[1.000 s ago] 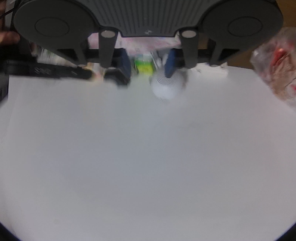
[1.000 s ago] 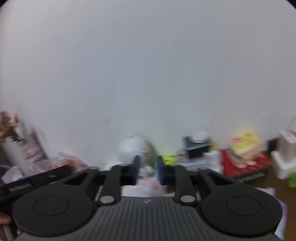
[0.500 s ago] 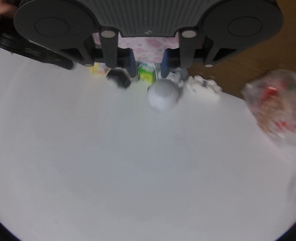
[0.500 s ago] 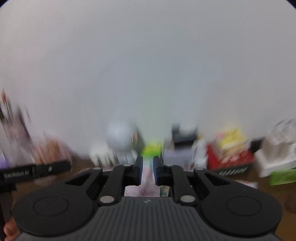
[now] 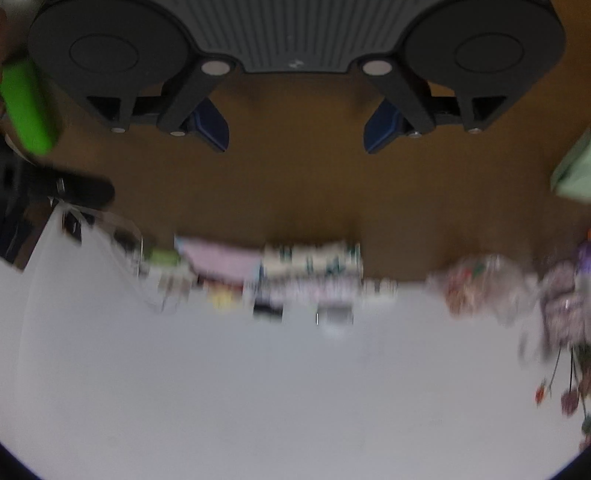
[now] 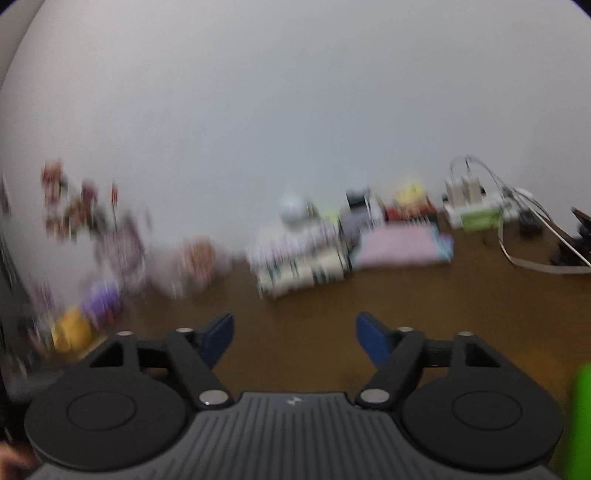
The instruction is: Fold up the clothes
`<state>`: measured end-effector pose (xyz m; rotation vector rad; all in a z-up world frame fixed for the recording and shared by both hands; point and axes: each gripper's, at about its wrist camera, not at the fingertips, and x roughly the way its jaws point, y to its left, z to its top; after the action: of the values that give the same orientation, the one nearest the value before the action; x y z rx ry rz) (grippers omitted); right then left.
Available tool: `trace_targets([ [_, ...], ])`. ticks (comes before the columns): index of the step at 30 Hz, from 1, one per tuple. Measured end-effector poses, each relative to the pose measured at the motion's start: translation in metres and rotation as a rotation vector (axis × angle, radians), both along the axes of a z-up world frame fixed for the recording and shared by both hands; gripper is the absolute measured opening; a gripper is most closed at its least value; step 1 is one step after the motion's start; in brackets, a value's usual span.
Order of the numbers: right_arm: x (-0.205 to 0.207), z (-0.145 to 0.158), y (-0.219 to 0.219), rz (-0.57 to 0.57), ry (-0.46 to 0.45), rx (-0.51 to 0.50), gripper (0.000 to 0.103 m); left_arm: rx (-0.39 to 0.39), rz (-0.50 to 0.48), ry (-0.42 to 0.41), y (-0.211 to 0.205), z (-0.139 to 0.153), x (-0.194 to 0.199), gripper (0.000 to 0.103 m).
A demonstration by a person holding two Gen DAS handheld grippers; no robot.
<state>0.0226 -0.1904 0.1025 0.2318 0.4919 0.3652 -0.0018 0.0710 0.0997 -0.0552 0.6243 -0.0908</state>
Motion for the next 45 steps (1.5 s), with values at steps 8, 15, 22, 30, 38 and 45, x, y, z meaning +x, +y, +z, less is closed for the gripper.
trace_targets([
  [8,-0.038,-0.052,0.003,0.033,0.115,-0.164,0.102,0.066,0.092,0.083,-0.026,-0.048,-0.006,0.082],
  [15,-0.043,-0.065,0.012,0.019,0.148,-0.212,0.102,0.082,0.128,0.093,-0.029,-0.067,-0.004,0.088],
  [22,-0.062,-0.058,-0.002,0.024,0.237,-0.235,0.102,0.084,0.088,0.079,-0.027,-0.073,-0.002,0.103],
  [30,-0.109,-0.041,-0.036,-0.055,0.128,-0.24,0.103,0.096,0.054,0.081,-0.033,-0.074,-0.003,0.103],
  [38,-0.051,-0.074,-0.001,-0.156,0.025,-0.327,0.103,0.095,0.069,0.079,-0.034,-0.074,-0.002,0.103],
  [45,-0.032,-0.087,0.005,-0.155,0.142,-0.378,0.103,0.093,0.092,0.078,-0.034,-0.073,-0.001,0.103],
])
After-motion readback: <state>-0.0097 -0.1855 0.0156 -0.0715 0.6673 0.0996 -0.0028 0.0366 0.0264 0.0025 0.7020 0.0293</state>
